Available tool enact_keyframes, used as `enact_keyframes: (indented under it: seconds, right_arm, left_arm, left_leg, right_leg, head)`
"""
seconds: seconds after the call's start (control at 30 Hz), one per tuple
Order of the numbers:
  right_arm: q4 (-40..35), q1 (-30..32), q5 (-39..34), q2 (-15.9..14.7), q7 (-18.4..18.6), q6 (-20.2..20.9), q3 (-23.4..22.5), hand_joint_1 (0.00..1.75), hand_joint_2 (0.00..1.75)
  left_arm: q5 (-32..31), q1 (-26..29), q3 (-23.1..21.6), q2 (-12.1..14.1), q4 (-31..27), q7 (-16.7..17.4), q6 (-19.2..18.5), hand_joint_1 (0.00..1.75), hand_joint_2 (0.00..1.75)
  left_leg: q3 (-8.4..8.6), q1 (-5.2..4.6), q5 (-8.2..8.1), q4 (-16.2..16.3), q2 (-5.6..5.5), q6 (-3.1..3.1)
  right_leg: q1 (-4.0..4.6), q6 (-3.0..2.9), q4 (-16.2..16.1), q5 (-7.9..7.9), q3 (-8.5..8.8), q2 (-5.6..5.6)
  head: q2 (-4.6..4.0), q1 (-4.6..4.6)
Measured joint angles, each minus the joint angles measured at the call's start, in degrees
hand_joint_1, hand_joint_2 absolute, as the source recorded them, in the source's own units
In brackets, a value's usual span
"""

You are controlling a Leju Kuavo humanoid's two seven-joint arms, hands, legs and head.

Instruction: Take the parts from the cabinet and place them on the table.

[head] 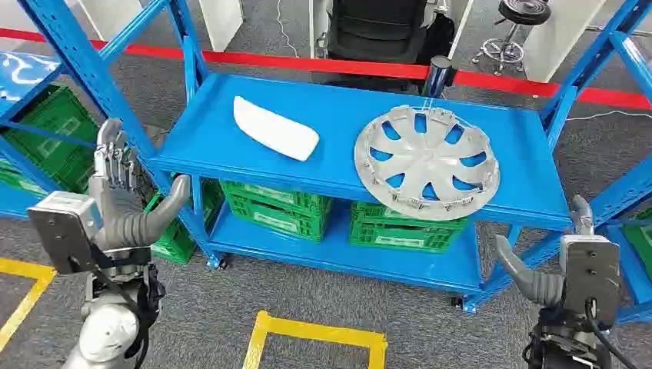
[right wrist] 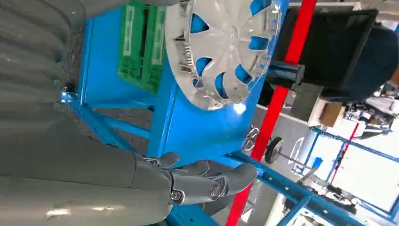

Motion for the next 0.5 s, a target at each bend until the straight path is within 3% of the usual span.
enact_keyframes:
  seconds: [0.3, 0.4, 0.43, 0.47, 0.5]
  right_arm:
    - [-0.31, -0.01, -0.02, -0.07, -0.66, -0.29, -0.46, 0.0, 1.75]
    - [-0.31, -0.08, -0.04, -0.04, -1.03, -0.46, -0.46, 0.0, 1.75]
    - [-0.33, -0.09, -0.04, -0.04, -1.11, -0.46, -0.46, 0.0, 1.75]
    - [-0.48, -0.1, -0.04, -0.07, -1.16, -0.46, -0.46, 0.0, 1.75]
    - [-0.48, -0.04, -0.04, -0.04, -1.16, -0.46, -0.44, 0.0, 1.75]
  left_arm:
    - [-0.42, 0.12, 0.39, 0.02, -0.59, -0.02, 0.42, 0.0, 1.75]
    - [-0.77, 0.09, 0.39, 0.04, -0.66, 0.04, 0.46, 0.0, 1.75]
    - [-0.77, 0.08, 0.42, 0.04, -0.7, 0.04, 0.48, 0.0, 1.75]
    - [-0.74, 0.12, 0.44, 0.04, -0.75, 0.07, 0.53, 0.0, 1.75]
    - [-0.72, 0.09, 0.46, 0.04, -0.75, 0.07, 0.59, 0.0, 1.75]
  left_leg:
    - [-0.02, 0.0, 0.0, 0.0, -0.01, 0.0]
    - [-0.61, -0.22, -0.04, 0.72, -0.02, 0.21]
    - [-0.77, -0.31, -0.02, 0.79, -0.02, 0.31]
    - [-1.89, -0.28, -0.08, 0.02, -0.02, 0.94]
    - [-1.61, -0.29, 0.08, -0.1, -0.06, 1.31]
  right_leg:
    - [0.0, 0.0, 0.0, 0.0, 0.0, -0.01]
    - [-0.3, 0.49, -0.09, 0.31, -0.35, -0.04]
    - [-0.35, 0.67, -0.25, 0.43, -0.43, -0.04]
    - [-0.36, 1.03, 0.32, 0.97, -0.21, -0.02]
    - [-0.39, 1.23, 1.0, 1.41, -0.43, -0.04]
  head:
    - [0.0, 0.02]
    - [0.0, -0.26]
    - [0.0, -0.31]
    - [0.0, -0.31]
    - [0.0, -0.3]
